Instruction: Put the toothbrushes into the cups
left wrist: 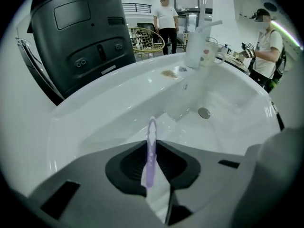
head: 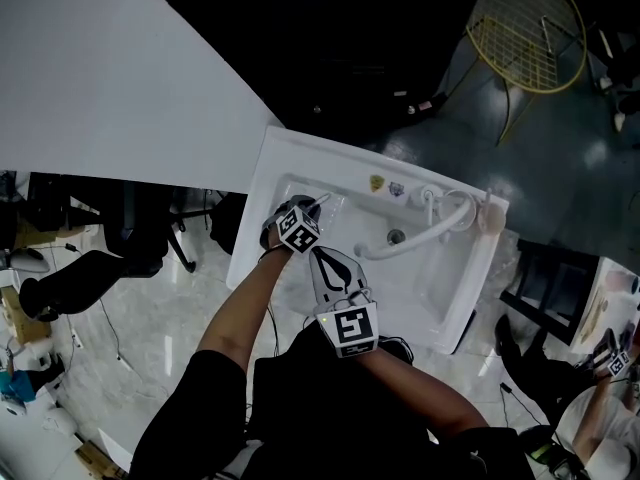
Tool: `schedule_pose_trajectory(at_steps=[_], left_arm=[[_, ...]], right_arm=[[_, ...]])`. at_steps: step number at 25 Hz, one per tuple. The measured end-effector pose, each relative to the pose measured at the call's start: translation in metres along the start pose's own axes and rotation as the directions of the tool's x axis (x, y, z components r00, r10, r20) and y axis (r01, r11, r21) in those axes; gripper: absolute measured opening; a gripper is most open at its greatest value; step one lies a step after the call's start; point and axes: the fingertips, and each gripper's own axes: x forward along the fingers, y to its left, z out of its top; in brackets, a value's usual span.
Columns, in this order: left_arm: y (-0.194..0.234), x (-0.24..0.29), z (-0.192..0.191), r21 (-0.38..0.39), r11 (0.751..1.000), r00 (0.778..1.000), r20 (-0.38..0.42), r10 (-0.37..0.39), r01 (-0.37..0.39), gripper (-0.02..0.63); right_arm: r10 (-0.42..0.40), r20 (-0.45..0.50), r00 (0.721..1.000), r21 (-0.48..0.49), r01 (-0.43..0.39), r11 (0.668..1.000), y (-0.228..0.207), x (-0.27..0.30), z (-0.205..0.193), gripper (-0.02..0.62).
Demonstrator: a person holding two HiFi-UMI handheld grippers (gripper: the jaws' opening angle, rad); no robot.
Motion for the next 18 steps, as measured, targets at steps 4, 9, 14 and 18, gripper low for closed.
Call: schedule_pose_trajectory(at_steps=[4,9,14,18], left_arm=[[-0.002,-0.021,-0.004,-0.054,0.998,0.999,0.036,0.016,-0.014,0.072],[-0.009,-0.055,0.000,-0.127,0.992,0.993,0.110,0.038,-0.024,0.072],[-0.025,-0.090,-0.002,-0.150,0.988,0.985,0.163,0.059,-0.034,0.072],[-0.035,-0.119,-0.007,-0.203,0.979,0.973,0.214,0.082,-0.038,0.072]], right_arm=[[0.008,0.011,1.000,-0.010,-0.008,1.000,0.007,-0.004,0.001,0.020],[0.017,0.028,0.999,-0.034,-0.016,0.999,0.021,-0.012,0.004,0.020],[-0.012,0.056,0.998,-0.055,0.015,0.998,0.028,-0.028,0.012,0.020],[-0.017,0.070,0.997,-0.088,0.024,0.996,0.040,-0.042,0.013,0.020]])
